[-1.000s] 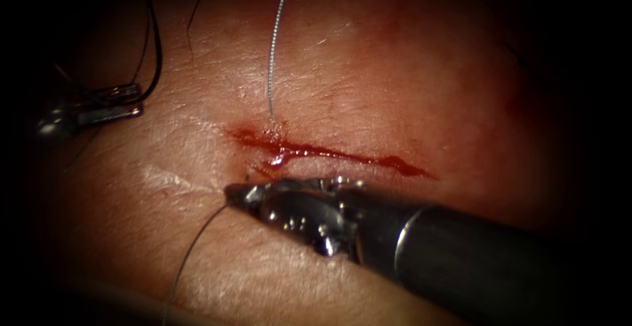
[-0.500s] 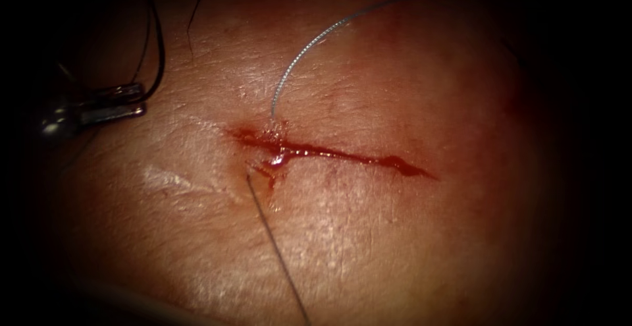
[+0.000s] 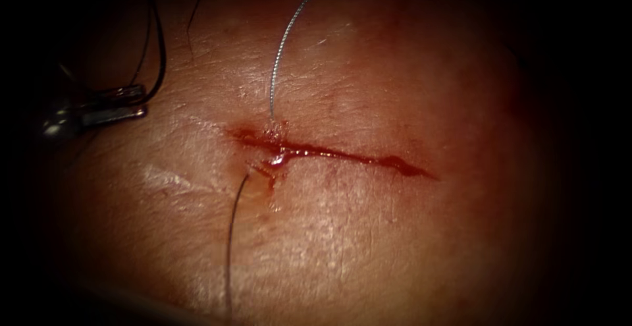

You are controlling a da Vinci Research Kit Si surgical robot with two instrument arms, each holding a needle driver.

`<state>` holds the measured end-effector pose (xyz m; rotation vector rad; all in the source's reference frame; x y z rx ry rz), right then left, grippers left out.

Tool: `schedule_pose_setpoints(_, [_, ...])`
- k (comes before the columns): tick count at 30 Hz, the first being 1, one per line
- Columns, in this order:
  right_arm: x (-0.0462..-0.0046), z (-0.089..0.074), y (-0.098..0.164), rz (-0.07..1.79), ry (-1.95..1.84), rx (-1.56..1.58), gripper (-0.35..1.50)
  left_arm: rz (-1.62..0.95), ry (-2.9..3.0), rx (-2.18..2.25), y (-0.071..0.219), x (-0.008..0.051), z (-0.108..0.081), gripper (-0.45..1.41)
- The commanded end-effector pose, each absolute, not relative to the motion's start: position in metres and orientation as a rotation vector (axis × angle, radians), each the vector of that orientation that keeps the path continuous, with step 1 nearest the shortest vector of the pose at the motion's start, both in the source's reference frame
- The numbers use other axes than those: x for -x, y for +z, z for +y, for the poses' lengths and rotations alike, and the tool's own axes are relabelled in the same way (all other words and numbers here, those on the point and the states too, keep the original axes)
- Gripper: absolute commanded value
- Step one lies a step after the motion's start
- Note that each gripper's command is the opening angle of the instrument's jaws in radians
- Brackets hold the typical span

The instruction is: Wound Closure

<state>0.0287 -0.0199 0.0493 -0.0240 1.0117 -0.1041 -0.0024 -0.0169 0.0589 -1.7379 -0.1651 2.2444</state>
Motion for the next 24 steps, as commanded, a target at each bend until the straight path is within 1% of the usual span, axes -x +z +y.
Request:
schedule_pose_setpoints(1, [-0.0282,-0.019,0.049,1.015,-0.092,0.024,1.46,-0.171,2.244,1.736,0.059,0.0024,-0.018,-0.45])
schedule_pose_setpoints(3, [-0.0263,-0.017,0.049,1.015,-0.071,0.024,1.46,-0.171,2.244,1.736,0.059,0.0024,-0.018,-0.45])
schedule_pose_setpoints(6, [-0.0218,-0.012,0.051,1.022,-0.003,0.049,1.46,-0.171,2.244,1.736,0.059,0.0024,-0.018,-0.45])
schedule_pose_setpoints(9, [-0.0215,-0.009,0.052,1.008,0.010,0.074,1.43,-0.170,2.244,1.735,0.059,0.0025,-0.018,-0.45])
schedule_pose_setpoints(13, [-0.0243,-0.004,0.057,0.978,-0.013,0.152,1.43,-0.173,2.247,1.736,0.059,0.0026,-0.018,-0.45])
schedule_pose_setpoints(17, [-0.0275,0.000,0.060,1.009,-0.034,0.160,1.43,-0.179,2.242,1.734,0.059,0.0025,-0.018,-0.45])
schedule_pose_setpoints(22, [-0.0306,0.002,0.064,1.022,-0.043,0.177,1.36,-0.182,2.242,1.736,0.059,0.0023,-0.018,-0.45])
schedule_pose_setpoints(24, [-0.0319,0.003,0.065,1.025,-0.047,0.189,1.38,-0.182,2.242,1.737,0.059,0.0023,-0.018,-0.45])
